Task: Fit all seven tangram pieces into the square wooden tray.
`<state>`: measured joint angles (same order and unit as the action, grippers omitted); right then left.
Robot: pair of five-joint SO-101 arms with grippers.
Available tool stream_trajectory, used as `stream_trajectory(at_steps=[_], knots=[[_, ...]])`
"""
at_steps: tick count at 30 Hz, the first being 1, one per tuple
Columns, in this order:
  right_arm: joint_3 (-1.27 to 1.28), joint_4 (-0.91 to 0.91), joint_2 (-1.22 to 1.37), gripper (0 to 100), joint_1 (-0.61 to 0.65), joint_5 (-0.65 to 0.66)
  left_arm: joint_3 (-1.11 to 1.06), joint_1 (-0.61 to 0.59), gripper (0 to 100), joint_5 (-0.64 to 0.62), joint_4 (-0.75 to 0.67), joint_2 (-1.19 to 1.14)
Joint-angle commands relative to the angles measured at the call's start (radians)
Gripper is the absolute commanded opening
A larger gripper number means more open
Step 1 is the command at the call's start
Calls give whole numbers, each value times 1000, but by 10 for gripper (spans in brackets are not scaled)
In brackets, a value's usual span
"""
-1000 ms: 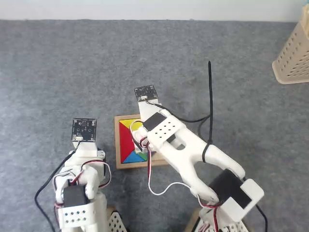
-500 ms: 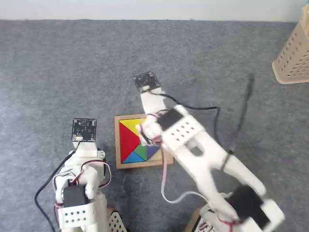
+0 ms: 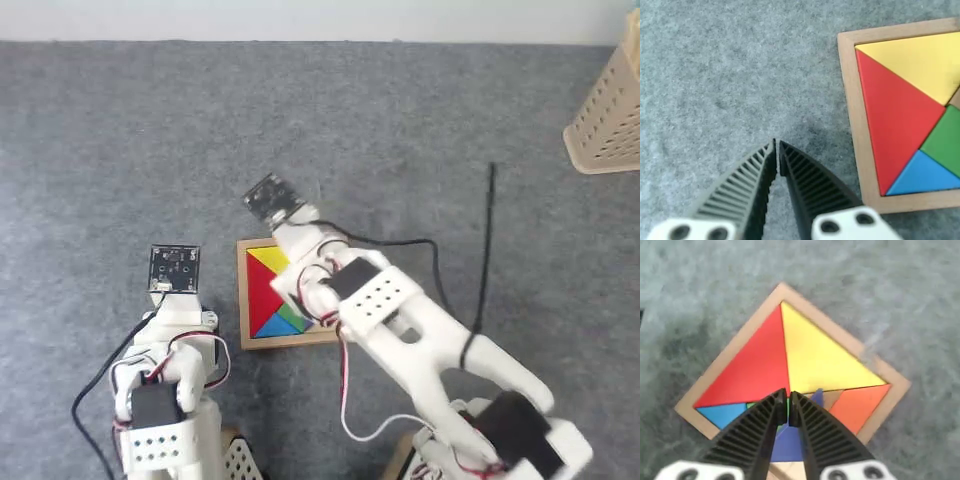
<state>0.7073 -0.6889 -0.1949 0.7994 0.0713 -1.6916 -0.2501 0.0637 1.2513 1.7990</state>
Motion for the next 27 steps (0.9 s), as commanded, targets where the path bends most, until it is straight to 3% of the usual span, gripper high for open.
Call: stream_trajectory(at_steps=[1, 8, 18, 27], knots=[[-80, 24, 56, 8, 12, 38, 5, 0, 12, 6, 5, 11], [-135, 24, 163, 8, 7, 37, 5, 0, 12, 6, 5, 11], [-133, 2, 163, 7, -88, 31, 5, 0, 12, 6, 5, 11], [-133, -61, 159, 7, -84, 34, 5, 0, 12, 6, 5, 11]])
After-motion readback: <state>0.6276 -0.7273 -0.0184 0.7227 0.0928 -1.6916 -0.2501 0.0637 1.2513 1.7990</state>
